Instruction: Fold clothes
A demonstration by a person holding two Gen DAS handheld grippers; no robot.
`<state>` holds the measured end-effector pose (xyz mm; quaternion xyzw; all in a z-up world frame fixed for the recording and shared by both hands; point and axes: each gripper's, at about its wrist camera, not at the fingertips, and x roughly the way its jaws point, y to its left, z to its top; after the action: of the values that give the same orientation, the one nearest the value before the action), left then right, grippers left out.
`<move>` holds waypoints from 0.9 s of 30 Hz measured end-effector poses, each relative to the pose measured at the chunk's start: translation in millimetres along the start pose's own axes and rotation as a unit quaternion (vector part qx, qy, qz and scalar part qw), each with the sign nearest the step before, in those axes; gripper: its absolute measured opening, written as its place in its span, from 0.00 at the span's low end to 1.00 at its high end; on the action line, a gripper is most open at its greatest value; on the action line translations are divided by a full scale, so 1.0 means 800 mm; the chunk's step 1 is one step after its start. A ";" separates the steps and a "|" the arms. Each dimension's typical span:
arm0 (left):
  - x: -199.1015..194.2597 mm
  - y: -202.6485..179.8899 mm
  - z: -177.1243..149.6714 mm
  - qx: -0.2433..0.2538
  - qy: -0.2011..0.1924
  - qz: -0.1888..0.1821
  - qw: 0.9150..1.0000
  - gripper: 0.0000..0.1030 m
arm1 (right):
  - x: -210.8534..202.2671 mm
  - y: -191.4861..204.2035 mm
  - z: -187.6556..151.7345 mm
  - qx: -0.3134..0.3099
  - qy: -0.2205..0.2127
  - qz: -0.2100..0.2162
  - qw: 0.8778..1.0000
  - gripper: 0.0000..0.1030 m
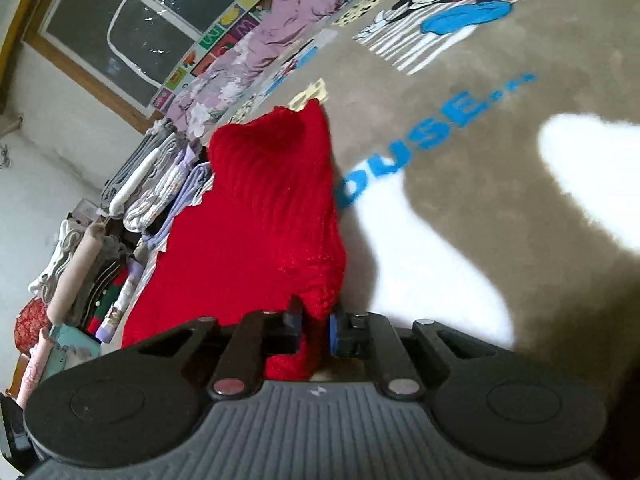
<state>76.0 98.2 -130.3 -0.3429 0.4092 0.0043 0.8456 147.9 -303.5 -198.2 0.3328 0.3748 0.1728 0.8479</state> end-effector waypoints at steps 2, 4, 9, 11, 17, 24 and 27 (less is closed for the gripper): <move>-0.006 0.001 0.000 0.000 -0.003 0.001 1.000 0.34 | -0.002 0.003 -0.002 -0.006 -0.002 -0.001 1.000 0.18; -0.016 -0.001 0.000 0.000 -0.014 0.001 1.000 0.48 | -0.007 0.004 -0.006 0.001 -0.011 0.004 1.000 0.25; -0.036 0.006 0.004 -0.025 -0.031 -0.009 0.999 0.55 | -0.027 -0.004 0.001 0.025 -0.057 0.017 0.998 0.49; -0.042 0.011 0.008 -0.039 -0.039 -0.015 0.998 0.55 | -0.035 -0.010 0.006 0.037 -0.076 0.024 0.996 0.55; -0.043 0.021 0.032 -0.040 -0.053 0.010 0.998 0.55 | -0.034 -0.039 0.023 0.088 -0.096 0.049 0.990 0.57; -0.040 0.005 0.074 0.054 -0.082 0.057 0.993 0.55 | -0.009 -0.060 0.040 0.113 -0.101 0.070 0.986 0.57; -0.027 -0.023 0.086 0.137 -0.089 0.077 0.984 0.55 | 0.005 -0.053 0.043 0.089 -0.101 0.069 0.988 0.57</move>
<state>114.8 130.4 -75.3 -0.1895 0.3543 0.0437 0.9147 177.9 -346.6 -212.6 0.4479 0.2775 0.1626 0.8342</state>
